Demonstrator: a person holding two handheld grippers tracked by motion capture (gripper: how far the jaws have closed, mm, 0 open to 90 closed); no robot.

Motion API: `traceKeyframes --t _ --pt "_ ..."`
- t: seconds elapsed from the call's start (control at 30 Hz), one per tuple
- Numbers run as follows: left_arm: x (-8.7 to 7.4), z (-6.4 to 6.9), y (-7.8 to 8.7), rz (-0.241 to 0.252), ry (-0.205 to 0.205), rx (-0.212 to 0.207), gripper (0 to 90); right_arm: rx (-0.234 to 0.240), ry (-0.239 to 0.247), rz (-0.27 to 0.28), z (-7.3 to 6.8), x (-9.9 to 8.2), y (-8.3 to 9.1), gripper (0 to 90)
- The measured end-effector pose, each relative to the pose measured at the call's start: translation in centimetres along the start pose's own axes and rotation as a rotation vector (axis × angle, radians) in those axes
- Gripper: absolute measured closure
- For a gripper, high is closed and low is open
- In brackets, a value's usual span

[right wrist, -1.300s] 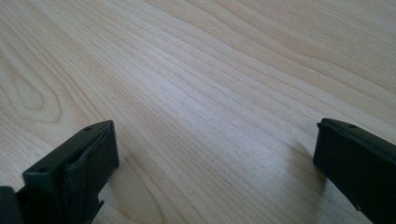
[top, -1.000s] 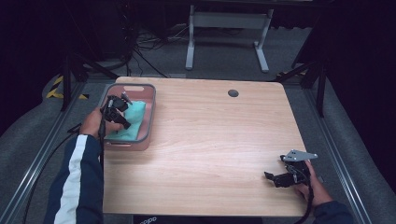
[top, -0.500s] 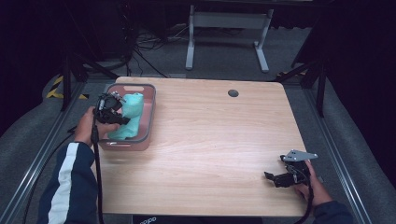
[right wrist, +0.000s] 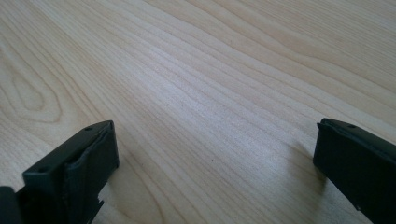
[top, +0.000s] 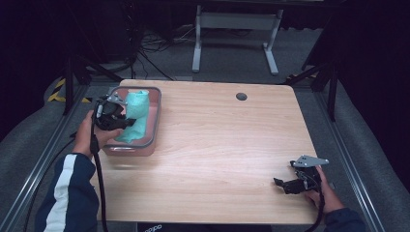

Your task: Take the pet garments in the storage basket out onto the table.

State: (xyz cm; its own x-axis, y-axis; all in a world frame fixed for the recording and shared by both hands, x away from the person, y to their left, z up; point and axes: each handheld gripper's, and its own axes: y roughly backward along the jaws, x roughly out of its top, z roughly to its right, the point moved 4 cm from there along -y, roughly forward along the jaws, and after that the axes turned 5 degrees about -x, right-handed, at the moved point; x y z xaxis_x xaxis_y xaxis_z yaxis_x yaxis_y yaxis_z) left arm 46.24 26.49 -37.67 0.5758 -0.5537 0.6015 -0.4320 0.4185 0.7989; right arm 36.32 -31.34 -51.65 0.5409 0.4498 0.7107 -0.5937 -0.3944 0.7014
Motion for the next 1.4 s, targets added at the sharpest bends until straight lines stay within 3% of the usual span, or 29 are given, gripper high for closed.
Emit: traceKeyframes --t 0.17,0.37,0.77,1.07,1.2,1.4 --pt "0.2 0.6 0.9 0.055 -0.008 -0.013 76.4 0.0 0.0 0.0 0.0 0.0 0.0 0.4" --pt "0.9 1.6 1.6 0.072 -0.045 -0.022 76.3 0.0 0.0 0.0 0.0 0.0 0.0 0.4" --pt "4.5 5.9 2.6 0.103 -0.193 -0.062 76.4 -0.001 0.0 0.0 0.0 0.0 0.0 0.4" --pt "7.1 10.5 1.6 0.089 -0.337 -0.11 76.4 -0.002 0.001 0.0 0.0 0.0 0.0 0.5" --pt "7.9 12.0 0.7 0.079 -0.372 -0.133 76.3 -0.002 0.001 0.0 0.0 0.0 0.0 0.5" --pt "9.1 15.3 -2.3 0.021 -0.465 -0.189 76.4 -0.002 0.001 0.0 0.0 0.0 0.0 0.5"
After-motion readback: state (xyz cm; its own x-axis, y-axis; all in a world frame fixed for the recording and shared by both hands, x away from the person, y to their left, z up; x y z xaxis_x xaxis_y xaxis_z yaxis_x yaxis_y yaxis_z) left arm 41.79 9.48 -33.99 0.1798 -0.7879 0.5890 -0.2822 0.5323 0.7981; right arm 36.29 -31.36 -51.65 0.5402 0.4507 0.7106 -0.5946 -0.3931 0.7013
